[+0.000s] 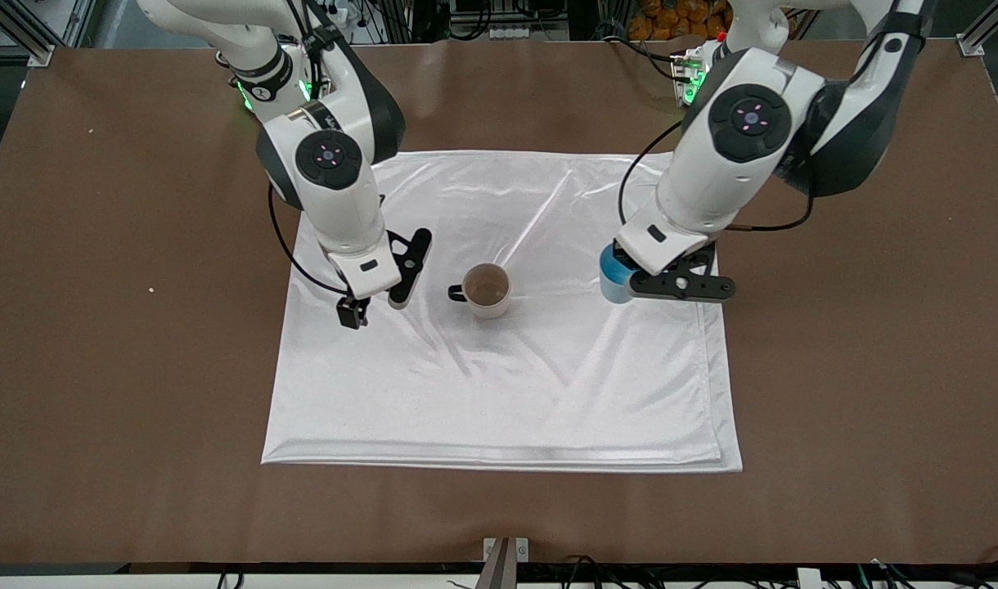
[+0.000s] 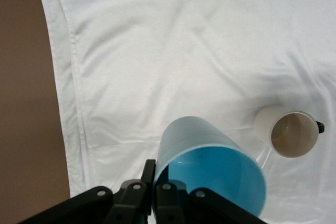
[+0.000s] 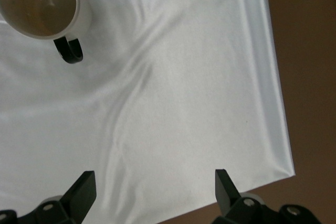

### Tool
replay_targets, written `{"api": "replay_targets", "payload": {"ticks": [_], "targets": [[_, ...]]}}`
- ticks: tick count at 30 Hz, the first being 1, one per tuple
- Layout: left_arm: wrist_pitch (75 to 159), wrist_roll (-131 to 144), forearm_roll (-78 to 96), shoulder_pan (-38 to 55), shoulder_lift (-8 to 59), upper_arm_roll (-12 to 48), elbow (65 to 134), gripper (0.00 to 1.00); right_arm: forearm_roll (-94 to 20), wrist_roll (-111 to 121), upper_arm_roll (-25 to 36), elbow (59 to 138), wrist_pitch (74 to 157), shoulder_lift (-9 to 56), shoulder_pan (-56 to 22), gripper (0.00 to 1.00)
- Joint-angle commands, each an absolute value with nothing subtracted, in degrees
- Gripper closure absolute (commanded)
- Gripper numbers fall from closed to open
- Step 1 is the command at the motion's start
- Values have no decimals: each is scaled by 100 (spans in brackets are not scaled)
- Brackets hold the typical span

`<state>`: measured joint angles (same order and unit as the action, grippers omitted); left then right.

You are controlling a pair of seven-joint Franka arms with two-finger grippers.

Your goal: Place blue cup into white mug on cloth

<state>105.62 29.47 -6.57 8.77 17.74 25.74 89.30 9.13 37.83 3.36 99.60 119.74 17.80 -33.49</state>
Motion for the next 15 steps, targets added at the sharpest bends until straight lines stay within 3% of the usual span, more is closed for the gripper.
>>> {"api": "replay_targets", "payload": {"ticks": [1, 15], "targets": [[10599, 3356, -738, 1265, 1968, 2531, 8824, 100, 1011, 3919, 316, 9993, 11488, 1258, -3051, 0], [11566, 4394, -966, 1810, 2645, 2522, 8816, 100, 984, 4087, 325, 9396, 10346, 756, -2163, 0]]}}
